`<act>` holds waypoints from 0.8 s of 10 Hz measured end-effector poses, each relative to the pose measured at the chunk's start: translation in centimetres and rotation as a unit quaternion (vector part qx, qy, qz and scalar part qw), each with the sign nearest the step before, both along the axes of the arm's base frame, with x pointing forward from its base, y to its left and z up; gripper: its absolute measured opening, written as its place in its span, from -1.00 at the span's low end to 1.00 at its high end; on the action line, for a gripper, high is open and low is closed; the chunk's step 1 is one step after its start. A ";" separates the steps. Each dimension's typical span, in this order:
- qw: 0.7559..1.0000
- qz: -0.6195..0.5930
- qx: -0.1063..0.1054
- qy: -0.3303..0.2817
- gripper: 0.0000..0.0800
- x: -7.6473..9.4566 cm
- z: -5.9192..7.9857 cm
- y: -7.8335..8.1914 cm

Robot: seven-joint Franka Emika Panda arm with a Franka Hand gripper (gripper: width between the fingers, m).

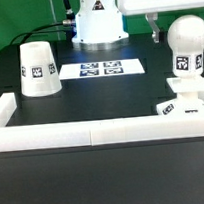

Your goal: Assemble lamp

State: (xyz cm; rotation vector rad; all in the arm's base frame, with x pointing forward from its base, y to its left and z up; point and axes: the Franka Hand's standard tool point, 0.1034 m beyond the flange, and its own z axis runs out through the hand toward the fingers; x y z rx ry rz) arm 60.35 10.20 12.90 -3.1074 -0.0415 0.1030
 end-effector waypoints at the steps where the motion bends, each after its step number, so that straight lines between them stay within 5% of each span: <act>1: 0.999 0.034 -0.001 -0.002 0.75 0.0 0.0 0.2; 8: 0.946 0.323 0.010 -0.042 0.75 1.2 0.3 0.9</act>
Offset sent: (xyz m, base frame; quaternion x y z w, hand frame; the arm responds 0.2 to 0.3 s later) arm 0.0068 0.0116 0.0048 -0.0036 0.0317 -0.1678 0.9853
